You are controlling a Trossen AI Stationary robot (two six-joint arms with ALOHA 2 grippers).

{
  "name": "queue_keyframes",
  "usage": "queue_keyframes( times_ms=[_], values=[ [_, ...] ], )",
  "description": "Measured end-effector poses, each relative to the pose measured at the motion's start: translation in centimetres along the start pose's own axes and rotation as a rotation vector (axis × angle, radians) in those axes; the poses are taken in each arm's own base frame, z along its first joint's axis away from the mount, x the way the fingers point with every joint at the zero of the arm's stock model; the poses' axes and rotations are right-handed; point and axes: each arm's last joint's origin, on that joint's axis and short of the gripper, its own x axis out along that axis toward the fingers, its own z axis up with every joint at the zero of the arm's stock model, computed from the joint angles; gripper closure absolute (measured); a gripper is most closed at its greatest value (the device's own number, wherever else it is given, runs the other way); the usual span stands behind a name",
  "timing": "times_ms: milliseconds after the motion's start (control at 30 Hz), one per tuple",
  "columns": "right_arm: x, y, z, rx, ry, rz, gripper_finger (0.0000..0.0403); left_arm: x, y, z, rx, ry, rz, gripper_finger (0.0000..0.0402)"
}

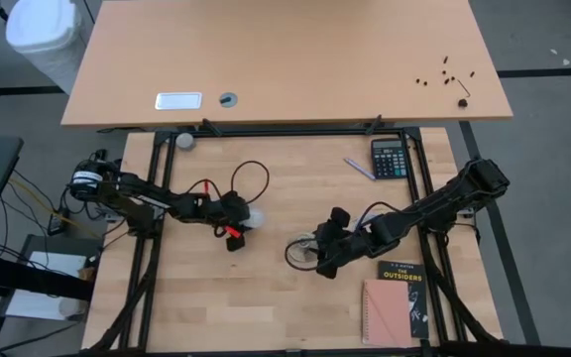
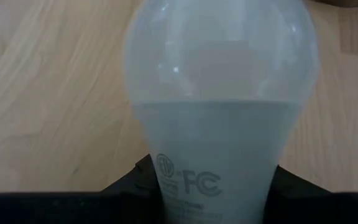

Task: Screw lightbulb
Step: Remove the light bulb from the lamp, then return to Home Position

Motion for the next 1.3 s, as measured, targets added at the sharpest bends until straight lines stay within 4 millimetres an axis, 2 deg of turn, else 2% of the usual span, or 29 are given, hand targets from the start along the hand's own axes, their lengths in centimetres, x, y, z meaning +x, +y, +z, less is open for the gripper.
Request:
queue_keyframes(
  times_ms=[300,567,700,1300],
  values=[
    [0.0,-0.1,0.0,0.002,0.005,0.000,0.0155,0.0,0.0,-0.1,0.005,0.009,-0.007,0.0254],
    [0.0,0.0,0.1,-0.013,-0.006,0.008,0.0155,-0.1,-0.3,1.0,0.028,0.032,-0.051,0.0170],
    [0.0,0.0,0.1,-0.013,-0.006,0.008,0.0155,-0.4,-0.5,1.9,0.061,0.109,-0.038,0.0146],
    [0.0,0.0,0.1,-0.021,-0.006,0.006,0.0155,-2.0,-0.8,5.1,0.106,0.246,0.016,0.0144]
  ],
)
